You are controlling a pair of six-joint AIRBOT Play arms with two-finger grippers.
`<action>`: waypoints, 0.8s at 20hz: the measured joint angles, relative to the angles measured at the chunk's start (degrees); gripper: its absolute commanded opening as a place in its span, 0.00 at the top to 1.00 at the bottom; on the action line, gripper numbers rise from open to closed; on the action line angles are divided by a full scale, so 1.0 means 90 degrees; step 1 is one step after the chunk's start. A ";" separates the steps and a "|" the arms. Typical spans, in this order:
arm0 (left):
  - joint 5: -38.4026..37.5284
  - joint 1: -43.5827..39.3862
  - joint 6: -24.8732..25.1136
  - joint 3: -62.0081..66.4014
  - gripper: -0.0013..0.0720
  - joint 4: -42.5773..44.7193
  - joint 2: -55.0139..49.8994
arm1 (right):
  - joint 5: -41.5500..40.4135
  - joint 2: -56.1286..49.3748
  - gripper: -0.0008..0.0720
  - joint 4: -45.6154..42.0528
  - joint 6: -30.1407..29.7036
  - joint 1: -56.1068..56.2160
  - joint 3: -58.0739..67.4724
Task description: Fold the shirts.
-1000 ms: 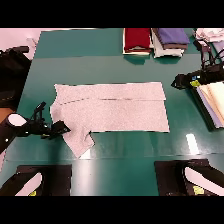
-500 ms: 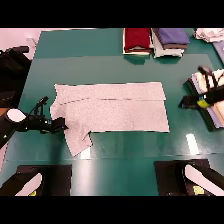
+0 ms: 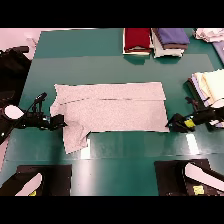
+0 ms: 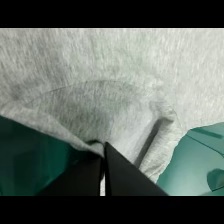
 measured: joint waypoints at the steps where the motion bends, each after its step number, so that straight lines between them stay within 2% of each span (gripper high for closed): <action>1: -0.0002 0.0000 0.0000 0.0002 0.95 0.0005 0.0002 | -0.0097 -0.0080 0.57 -0.0002 -0.0012 0.0243 0.0046; 2: -0.0007 0.0000 0.0000 0.0005 0.95 0.0010 0.0002 | -0.0177 -0.0155 0.65 -0.0005 -0.0027 0.0466 0.0114; 4: -0.0117 0.0000 0.0000 0.0007 0.95 0.0051 0.0029 | -0.0340 -0.0223 0.97 -0.0138 -0.0051 0.0872 0.0301; 8: -0.0588 0.0000 -0.0044 0.0007 0.95 0.0568 0.0607 | -0.0189 0.0107 0.97 -0.0619 -0.0058 0.1348 0.0704; 13: -0.1766 0.0000 -0.0121 0.0017 0.95 0.0979 0.1676 | 0.0461 0.1217 0.97 -0.1632 -0.0041 0.1511 0.0886; 16: -0.2047 -0.0005 -0.0046 0.0148 0.95 0.1044 0.1916 | 0.0580 0.1773 0.97 -0.2006 0.0032 0.1542 0.0981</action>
